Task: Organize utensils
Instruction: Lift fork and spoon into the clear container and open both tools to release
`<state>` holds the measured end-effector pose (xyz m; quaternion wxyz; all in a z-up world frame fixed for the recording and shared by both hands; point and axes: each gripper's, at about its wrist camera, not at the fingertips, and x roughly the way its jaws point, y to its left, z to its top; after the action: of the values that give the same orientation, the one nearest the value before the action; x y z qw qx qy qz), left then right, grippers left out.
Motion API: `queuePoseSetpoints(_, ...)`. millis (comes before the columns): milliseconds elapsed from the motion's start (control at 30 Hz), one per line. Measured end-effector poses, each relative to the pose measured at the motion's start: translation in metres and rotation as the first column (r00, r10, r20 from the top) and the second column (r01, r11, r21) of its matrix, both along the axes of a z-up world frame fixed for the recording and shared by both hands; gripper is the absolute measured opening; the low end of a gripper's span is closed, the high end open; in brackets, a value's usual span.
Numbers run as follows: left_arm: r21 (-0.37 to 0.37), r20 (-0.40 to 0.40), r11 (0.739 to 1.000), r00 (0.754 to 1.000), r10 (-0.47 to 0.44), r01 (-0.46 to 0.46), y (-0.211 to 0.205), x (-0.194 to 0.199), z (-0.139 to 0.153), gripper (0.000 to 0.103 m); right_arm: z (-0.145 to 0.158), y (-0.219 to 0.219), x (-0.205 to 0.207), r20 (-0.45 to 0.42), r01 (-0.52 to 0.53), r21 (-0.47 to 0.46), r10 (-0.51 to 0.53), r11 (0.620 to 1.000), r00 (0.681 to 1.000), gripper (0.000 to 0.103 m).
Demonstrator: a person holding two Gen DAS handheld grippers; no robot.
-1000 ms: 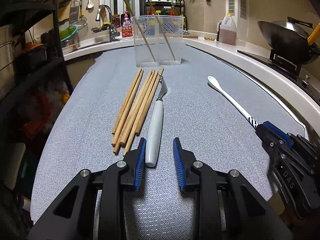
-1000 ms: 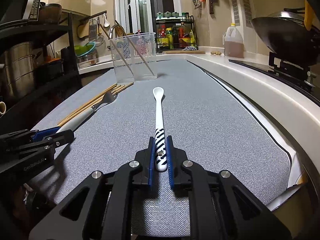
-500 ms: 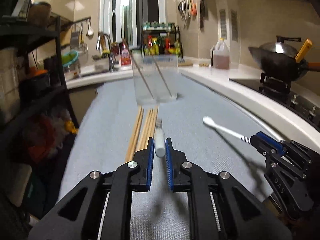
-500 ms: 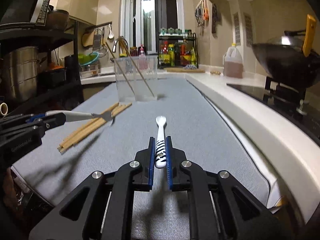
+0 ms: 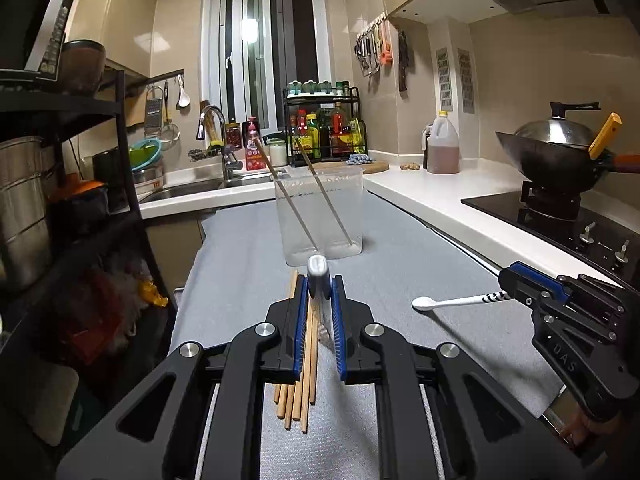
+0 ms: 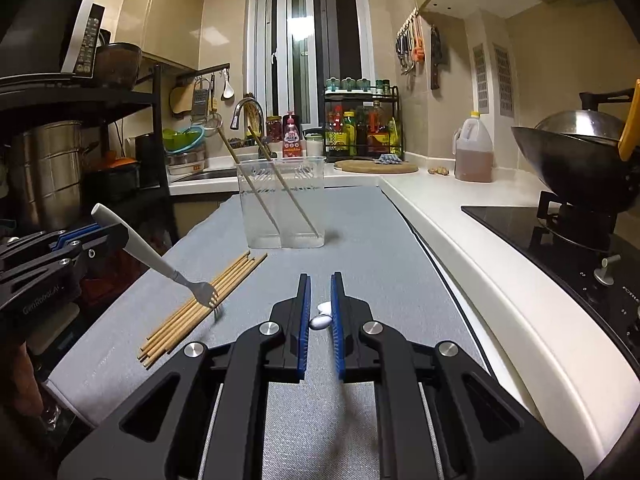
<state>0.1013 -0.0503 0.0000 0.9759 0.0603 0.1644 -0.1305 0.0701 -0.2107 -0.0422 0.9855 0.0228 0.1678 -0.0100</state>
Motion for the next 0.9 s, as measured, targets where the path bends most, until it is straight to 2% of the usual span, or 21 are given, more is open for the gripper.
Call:
queuePoseSetpoints(200,0.012,0.002,1.000,1.000,-0.022,0.022,0.000,0.004,0.016,0.012,0.012,0.000,0.006,-0.002,-0.011,0.002,0.011,1.000,1.000,0.010)
queuePoseSetpoints(400,-0.018,-0.052,1.000,0.998,-0.025,0.024,0.010,0.013,0.037,0.012,0.031,-0.006,0.018,-0.037,-0.025,0.033,0.026,0.999,0.999,0.010)
queuePoseSetpoints(600,-0.079,-0.115,0.996,0.993,-0.040,0.031,0.027,0.029,0.061,0.012,0.055,-0.009,0.029,-0.031,-0.049,0.030,0.050,0.998,0.998,0.010)
queuePoseSetpoints(900,-0.088,-0.155,0.996,0.987,-0.043,0.029,0.035,0.041,0.079,0.012,0.075,-0.007,0.038,-0.045,-0.079,0.031,0.080,0.996,0.996,0.008)
